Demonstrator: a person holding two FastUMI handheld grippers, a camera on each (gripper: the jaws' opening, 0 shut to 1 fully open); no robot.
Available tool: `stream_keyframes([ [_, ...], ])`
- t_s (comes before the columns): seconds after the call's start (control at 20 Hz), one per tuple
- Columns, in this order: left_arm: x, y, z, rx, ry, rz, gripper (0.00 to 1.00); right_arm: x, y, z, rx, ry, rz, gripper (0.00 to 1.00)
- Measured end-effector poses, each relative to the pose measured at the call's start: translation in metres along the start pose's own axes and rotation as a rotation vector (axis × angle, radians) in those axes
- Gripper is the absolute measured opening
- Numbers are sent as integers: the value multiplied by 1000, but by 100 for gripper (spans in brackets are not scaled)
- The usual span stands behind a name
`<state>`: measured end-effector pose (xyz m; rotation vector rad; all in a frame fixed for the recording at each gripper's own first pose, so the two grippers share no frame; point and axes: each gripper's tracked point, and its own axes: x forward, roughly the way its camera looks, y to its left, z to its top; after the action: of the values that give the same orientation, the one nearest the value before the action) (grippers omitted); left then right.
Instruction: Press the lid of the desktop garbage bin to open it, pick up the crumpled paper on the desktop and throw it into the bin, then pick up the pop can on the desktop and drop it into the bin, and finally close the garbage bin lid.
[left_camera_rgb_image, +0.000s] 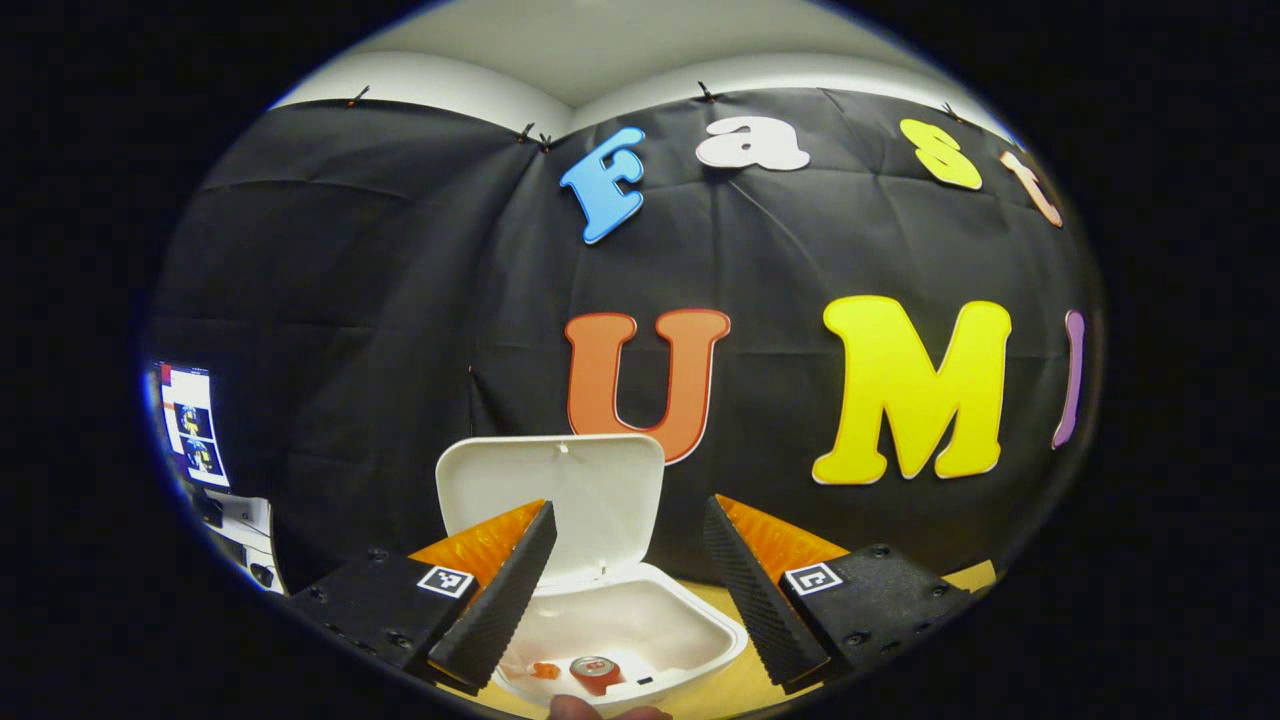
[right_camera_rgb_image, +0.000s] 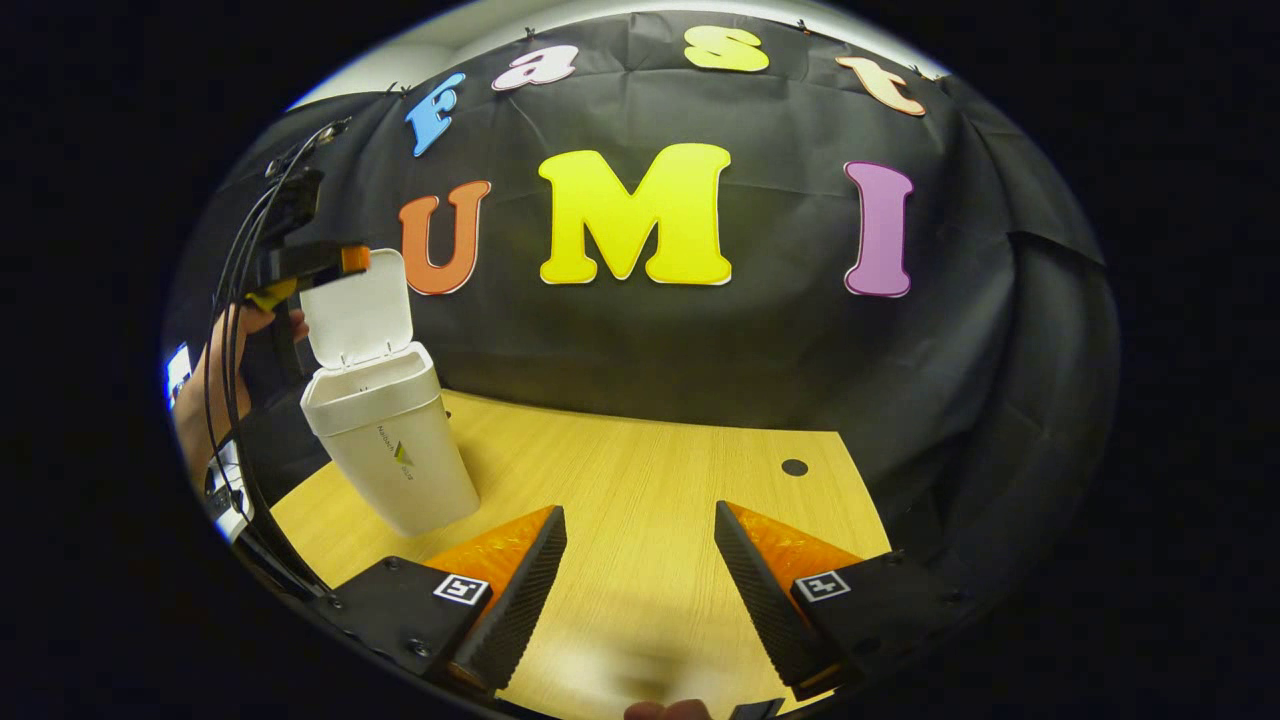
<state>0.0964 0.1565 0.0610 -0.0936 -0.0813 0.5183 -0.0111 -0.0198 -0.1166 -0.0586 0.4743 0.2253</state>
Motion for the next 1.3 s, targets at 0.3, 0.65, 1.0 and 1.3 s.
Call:
stream_keyframes([
  [0.3, 41, 22, 46, -107, -23, 116, 96, -7, 0, 30, -17, -45, 33, 95],
  [0.65, 94, 54, 45, -89, 69, 265, 95, 9, -14, 34, 2, -26, 21, 95],
  [1.0, 122, 62, 3, -11, 250, 342, 94, 26, -19, 37, 35, -20, 12, 95],
  [1.3, 104, 56, -2, 10, 288, 359, 93, 32, -23, 27, 83, -9, 16, 95],
])
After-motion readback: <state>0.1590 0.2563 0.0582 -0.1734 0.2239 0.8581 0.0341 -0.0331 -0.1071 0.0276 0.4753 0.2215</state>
